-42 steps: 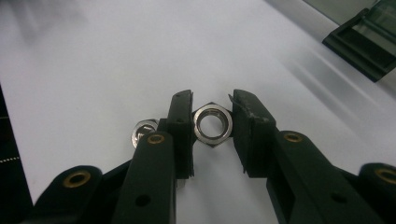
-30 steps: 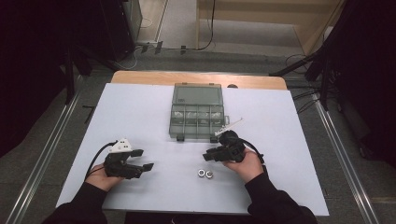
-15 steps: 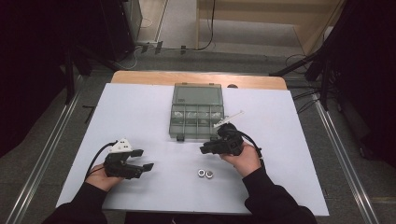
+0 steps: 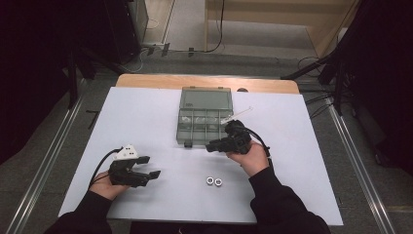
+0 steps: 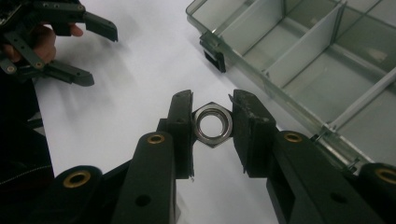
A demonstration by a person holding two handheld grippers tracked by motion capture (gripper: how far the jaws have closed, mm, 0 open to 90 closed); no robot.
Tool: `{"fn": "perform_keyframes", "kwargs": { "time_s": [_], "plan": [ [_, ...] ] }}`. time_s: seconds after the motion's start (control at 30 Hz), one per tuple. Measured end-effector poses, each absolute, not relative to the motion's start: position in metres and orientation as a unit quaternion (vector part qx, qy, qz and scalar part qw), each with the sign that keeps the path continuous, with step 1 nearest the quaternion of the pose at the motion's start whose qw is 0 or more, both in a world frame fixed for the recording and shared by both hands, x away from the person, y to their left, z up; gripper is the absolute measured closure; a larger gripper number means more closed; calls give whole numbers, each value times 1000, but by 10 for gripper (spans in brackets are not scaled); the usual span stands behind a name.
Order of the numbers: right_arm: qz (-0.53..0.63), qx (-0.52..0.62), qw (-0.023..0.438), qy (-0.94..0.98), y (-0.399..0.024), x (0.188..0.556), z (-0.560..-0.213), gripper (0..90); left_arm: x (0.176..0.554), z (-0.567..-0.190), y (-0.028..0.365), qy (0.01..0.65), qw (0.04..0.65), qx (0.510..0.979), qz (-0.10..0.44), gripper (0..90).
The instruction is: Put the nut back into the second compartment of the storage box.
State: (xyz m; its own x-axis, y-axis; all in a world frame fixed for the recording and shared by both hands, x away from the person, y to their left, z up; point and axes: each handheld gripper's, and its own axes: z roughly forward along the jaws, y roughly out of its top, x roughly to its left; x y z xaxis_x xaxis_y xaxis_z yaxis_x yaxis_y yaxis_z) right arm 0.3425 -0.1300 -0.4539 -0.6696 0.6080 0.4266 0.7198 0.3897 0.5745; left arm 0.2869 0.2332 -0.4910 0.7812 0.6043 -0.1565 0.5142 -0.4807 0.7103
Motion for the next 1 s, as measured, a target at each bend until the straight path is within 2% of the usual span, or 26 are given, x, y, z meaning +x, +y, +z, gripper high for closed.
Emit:
{"fn": "perform_keyframes", "kwargs": {
  "time_s": [1.0],
  "plan": [
    [-391, -409, 69, -822, -109, 401, -437, 713, 282, -489, 234, 335, 407, 849, 44, 272]
  ]
}}
